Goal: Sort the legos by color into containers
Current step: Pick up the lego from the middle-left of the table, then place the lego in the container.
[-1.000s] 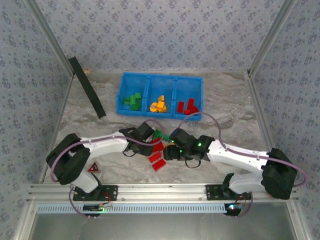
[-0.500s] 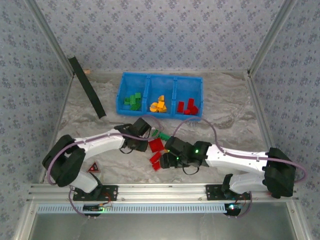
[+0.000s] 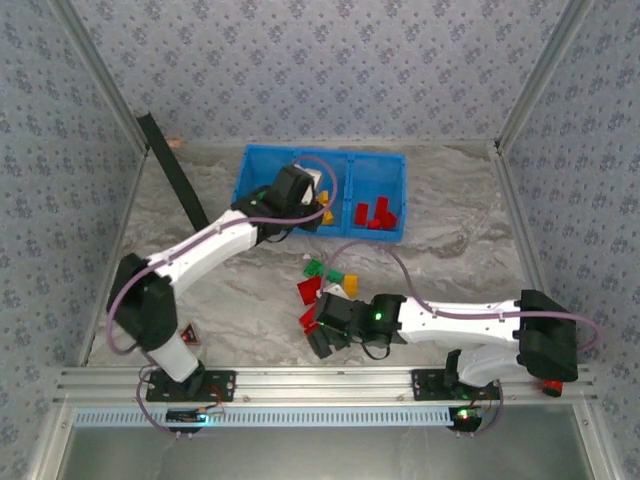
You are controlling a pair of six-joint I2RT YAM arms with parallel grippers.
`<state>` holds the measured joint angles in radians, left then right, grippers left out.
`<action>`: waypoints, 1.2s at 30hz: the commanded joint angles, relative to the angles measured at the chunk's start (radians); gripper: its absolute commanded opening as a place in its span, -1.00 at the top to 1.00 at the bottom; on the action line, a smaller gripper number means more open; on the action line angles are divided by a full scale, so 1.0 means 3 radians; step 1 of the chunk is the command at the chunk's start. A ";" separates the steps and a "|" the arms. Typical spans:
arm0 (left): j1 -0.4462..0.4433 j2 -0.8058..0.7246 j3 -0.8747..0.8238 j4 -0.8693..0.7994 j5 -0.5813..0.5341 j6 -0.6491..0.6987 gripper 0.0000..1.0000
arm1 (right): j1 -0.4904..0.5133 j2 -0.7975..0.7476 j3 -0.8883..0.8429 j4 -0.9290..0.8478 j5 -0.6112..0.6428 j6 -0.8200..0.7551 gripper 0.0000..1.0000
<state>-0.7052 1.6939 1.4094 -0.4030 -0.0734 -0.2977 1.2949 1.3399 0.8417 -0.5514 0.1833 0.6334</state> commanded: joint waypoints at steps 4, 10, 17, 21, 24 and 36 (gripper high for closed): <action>0.0140 0.0864 0.0833 -0.0194 -0.0012 0.0154 0.65 | 0.0073 0.0285 0.0224 -0.0054 0.0317 -0.0515 -1.00; 0.0166 0.1417 0.1398 -0.0332 0.0044 0.0185 0.65 | 0.0141 0.0664 0.0468 -0.0131 0.0375 -0.0484 -1.00; 0.0163 0.1794 0.1786 -0.0567 0.0078 0.0170 0.62 | 0.0152 0.0949 0.0640 -0.0130 0.0354 -0.0303 -1.00; 0.0158 0.1809 0.1786 -0.0549 0.0102 0.0128 0.43 | 0.0148 0.1074 0.0680 -0.0140 0.0350 -0.0197 -1.00; 0.0162 0.1809 0.1786 -0.0558 0.0076 0.0123 0.31 | 0.0148 0.1151 0.0720 -0.0148 0.0355 -0.0169 -1.00; 0.0174 0.1716 0.1785 -0.0589 0.0065 0.0144 -0.17 | 0.0064 0.1285 0.0708 -0.0151 0.0294 -0.0106 -0.71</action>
<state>-0.6468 2.2219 1.9152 -0.5655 -0.0750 -0.2623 1.3220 1.7115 1.0389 -0.5682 0.2584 0.5762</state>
